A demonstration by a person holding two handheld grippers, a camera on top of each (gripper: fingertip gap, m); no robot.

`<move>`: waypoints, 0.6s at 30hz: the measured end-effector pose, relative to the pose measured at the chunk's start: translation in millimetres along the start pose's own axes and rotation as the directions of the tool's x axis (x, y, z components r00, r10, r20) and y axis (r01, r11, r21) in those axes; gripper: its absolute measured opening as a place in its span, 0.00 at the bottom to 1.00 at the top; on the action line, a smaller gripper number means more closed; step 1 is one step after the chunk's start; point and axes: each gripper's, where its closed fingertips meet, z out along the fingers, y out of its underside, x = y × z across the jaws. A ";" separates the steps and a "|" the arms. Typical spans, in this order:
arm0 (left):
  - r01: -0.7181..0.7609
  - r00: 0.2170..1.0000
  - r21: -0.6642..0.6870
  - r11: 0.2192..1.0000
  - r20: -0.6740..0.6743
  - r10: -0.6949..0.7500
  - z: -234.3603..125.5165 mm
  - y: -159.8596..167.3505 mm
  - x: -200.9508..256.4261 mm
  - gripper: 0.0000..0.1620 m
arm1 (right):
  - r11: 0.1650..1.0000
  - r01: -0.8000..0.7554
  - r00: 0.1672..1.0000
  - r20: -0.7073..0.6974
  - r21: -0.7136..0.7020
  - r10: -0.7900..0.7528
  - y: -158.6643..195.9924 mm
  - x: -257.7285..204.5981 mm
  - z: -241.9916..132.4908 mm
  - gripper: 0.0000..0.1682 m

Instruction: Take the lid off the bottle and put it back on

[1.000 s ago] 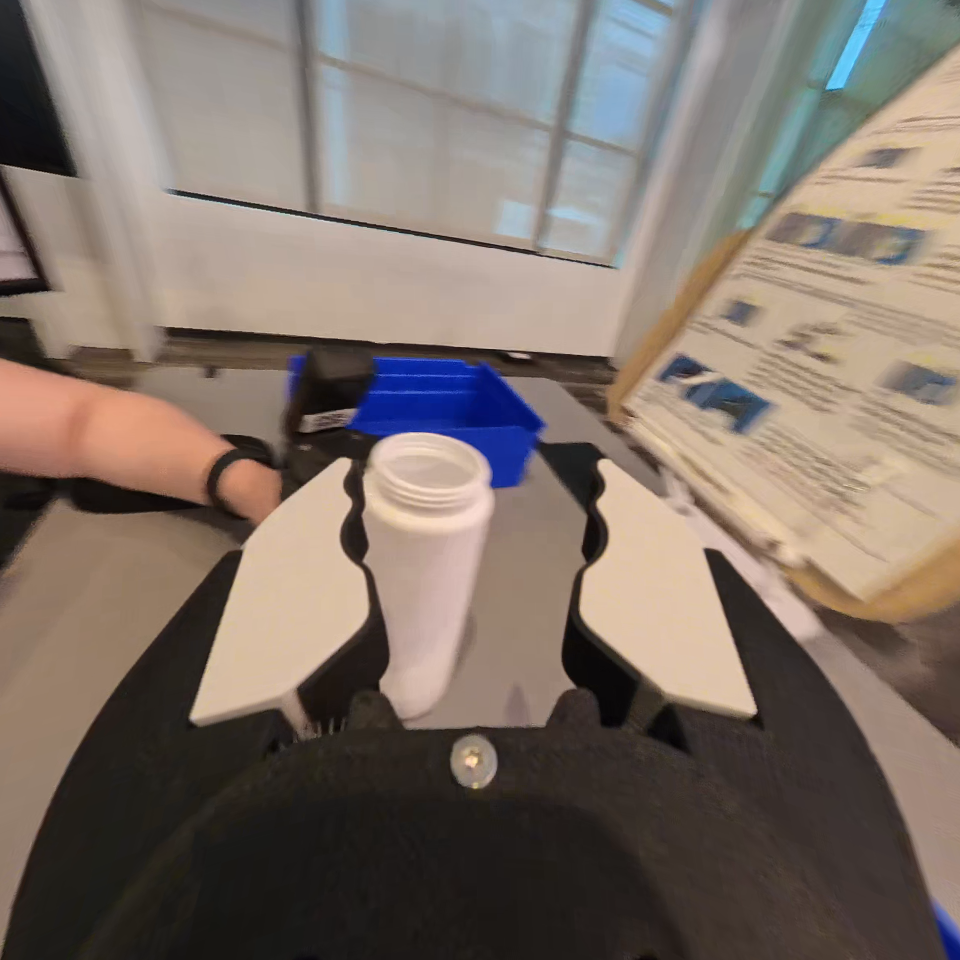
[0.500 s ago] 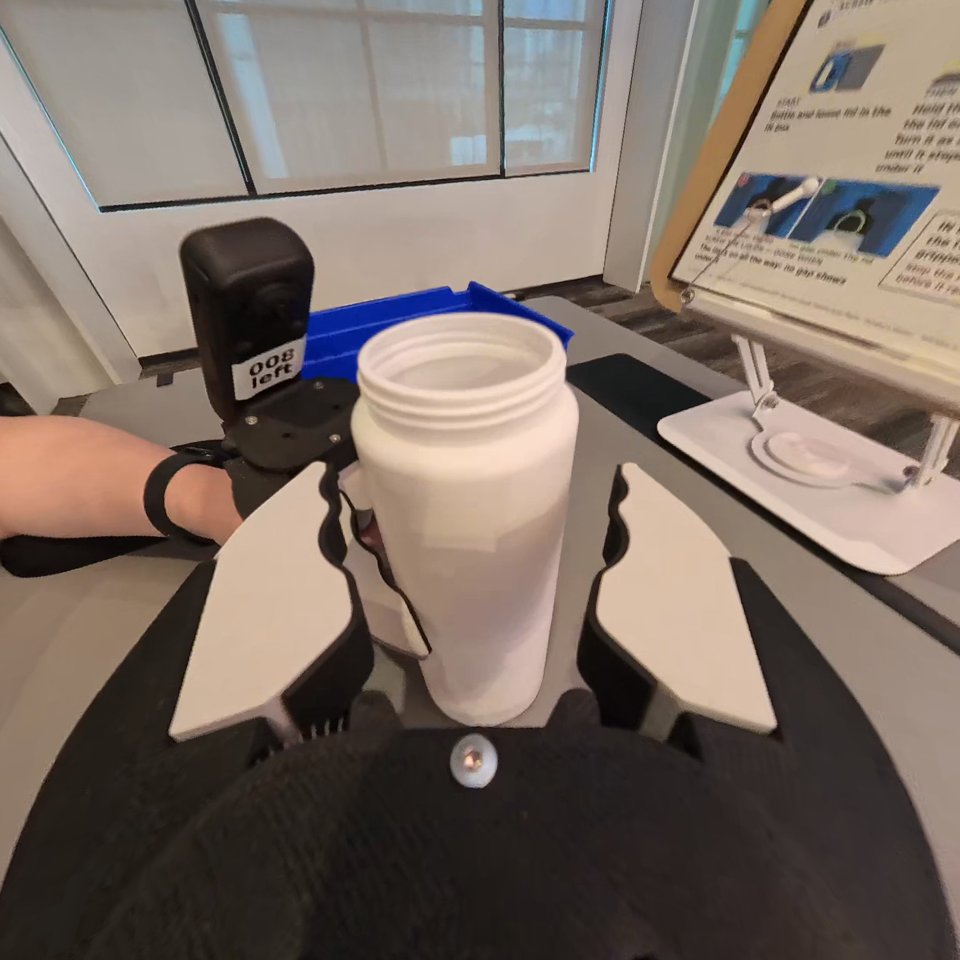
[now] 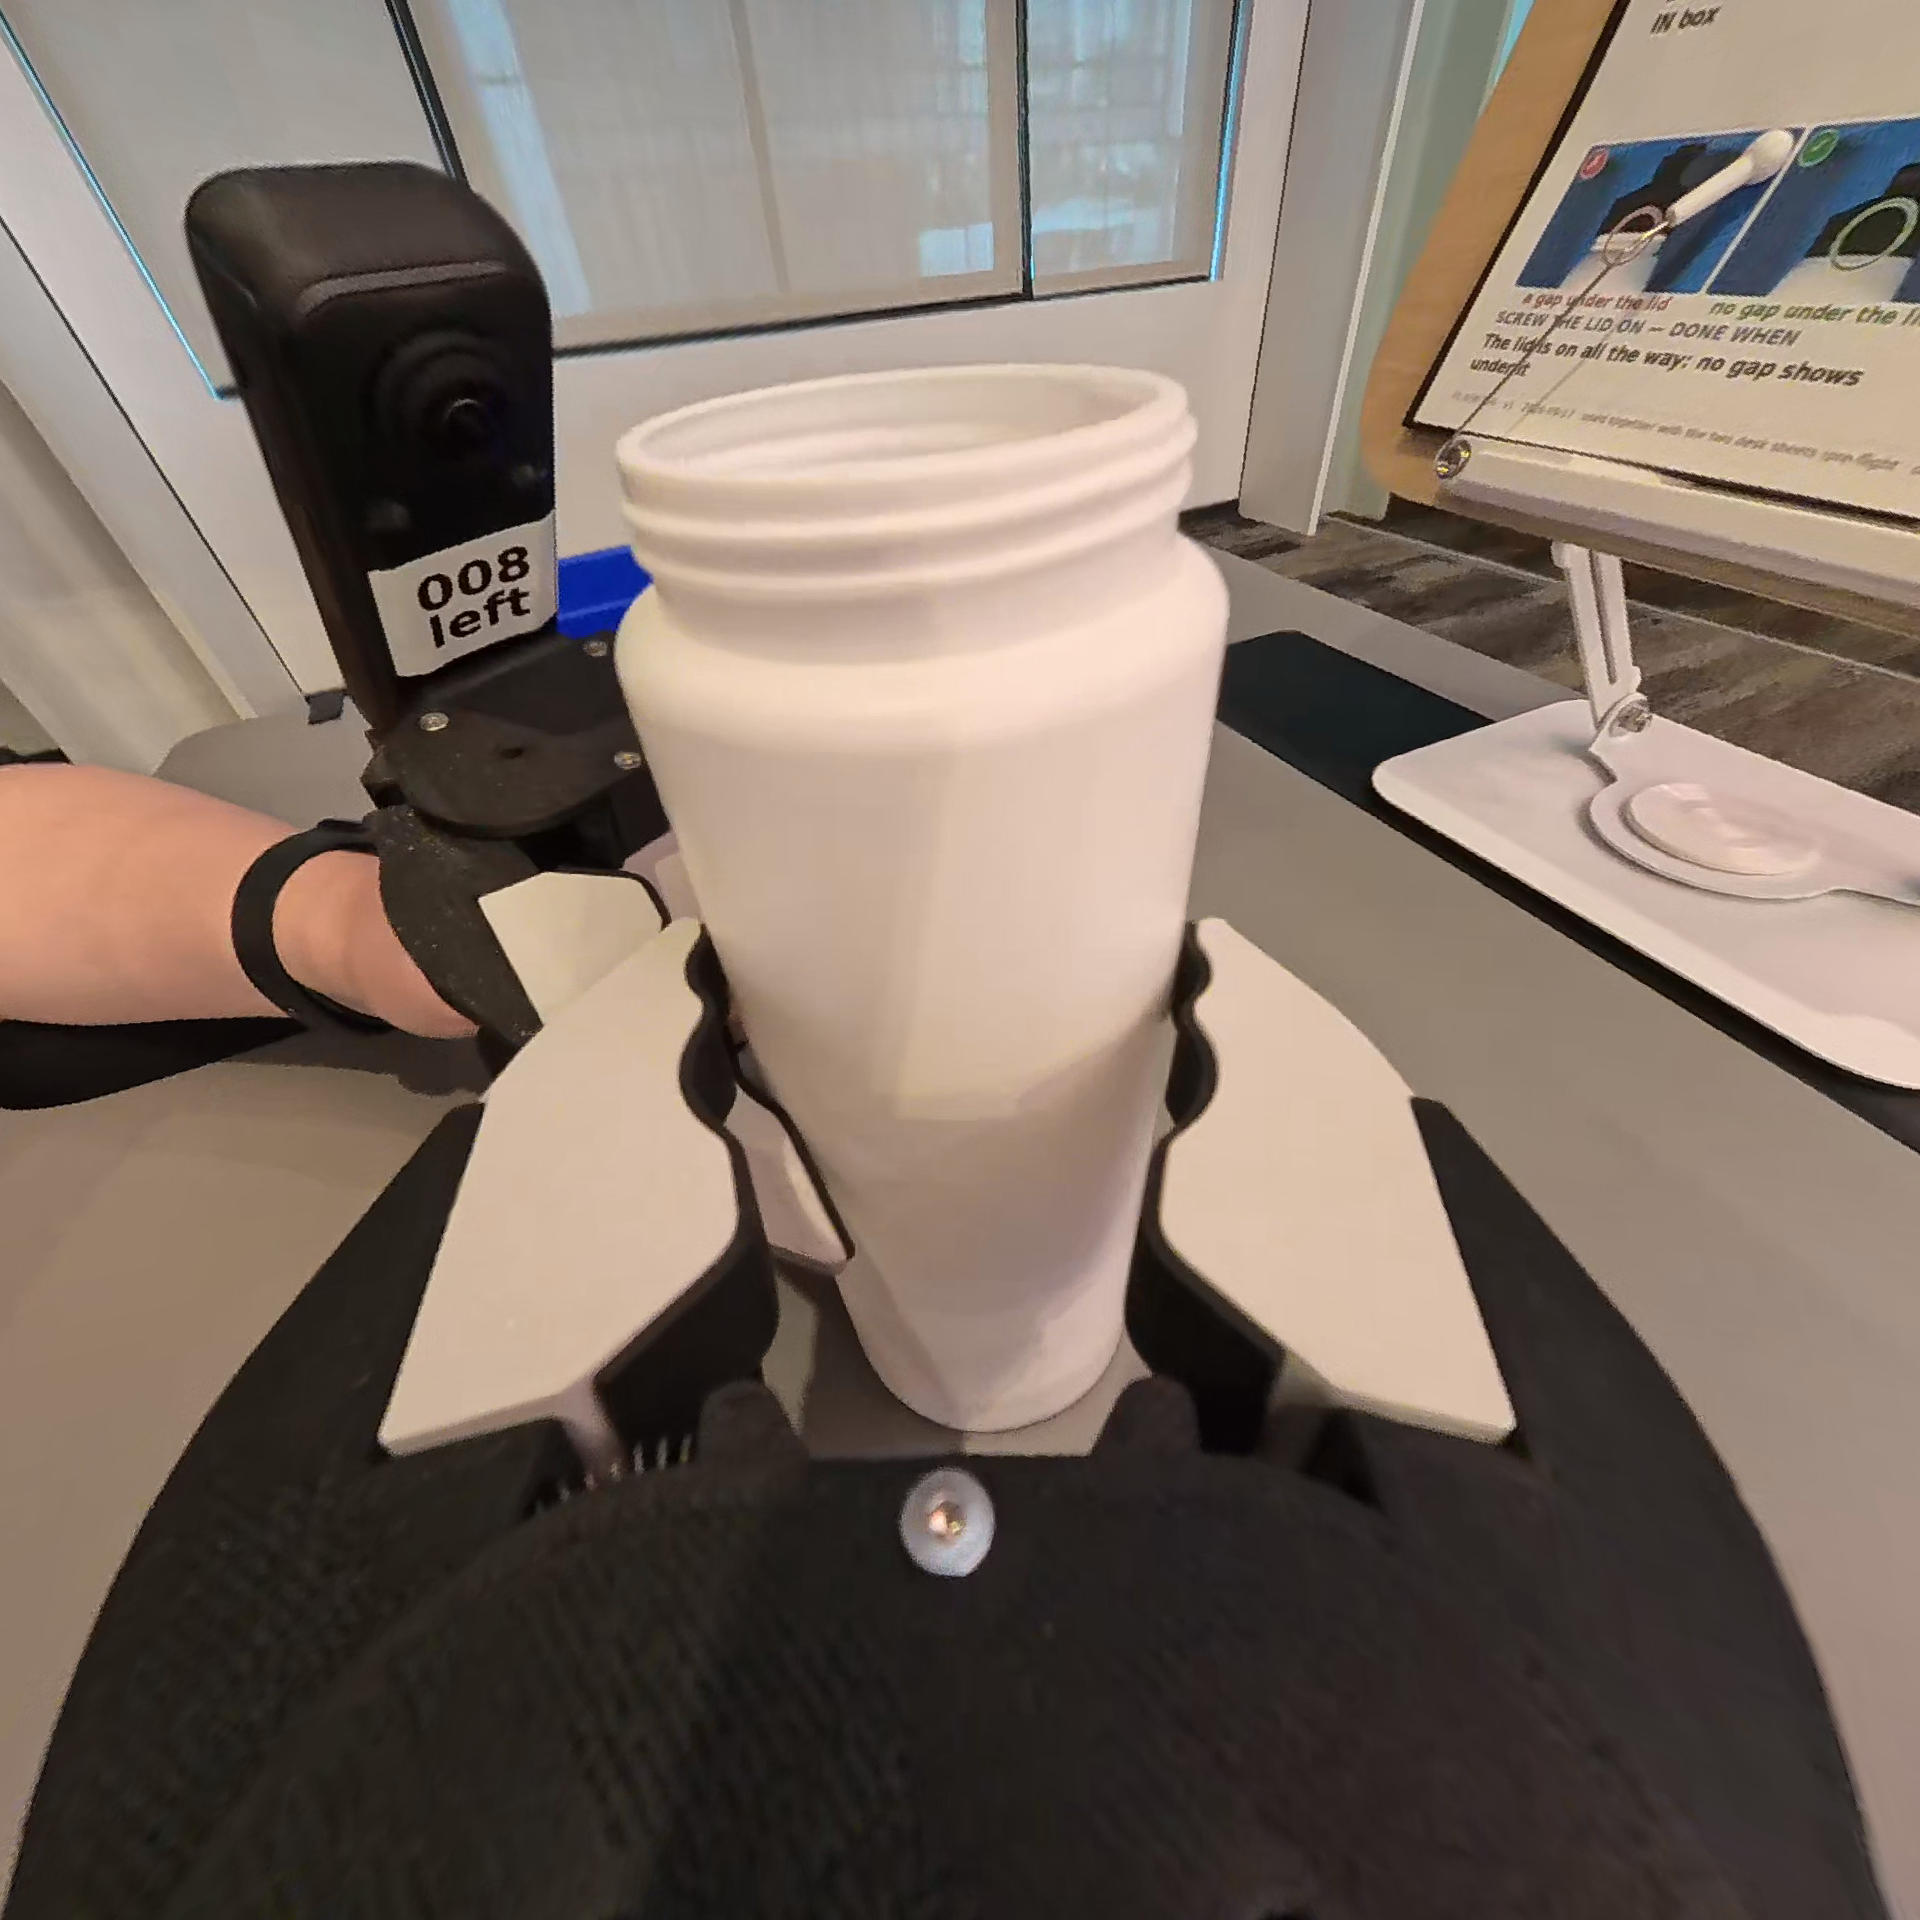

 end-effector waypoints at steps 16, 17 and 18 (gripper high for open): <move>-0.105 0.994 0.006 0.994 0.022 0.105 2.2 1.5 7.3 0.54 | 0.998 0.005 1.000 -0.026 0.057 -0.003 -15.5 7.9 -11.9 0.48; -0.117 0.993 0.008 0.993 0.026 0.116 2.4 1.2 8.3 0.54 | 0.999 0.001 0.999 -0.032 0.052 0.001 -16.7 9.3 -13.3 0.48; -0.124 0.992 0.014 0.992 0.029 0.124 2.3 0.5 9.0 0.53 | 0.999 -0.005 0.999 -0.038 0.044 0.006 -17.7 10.5 -14.5 0.48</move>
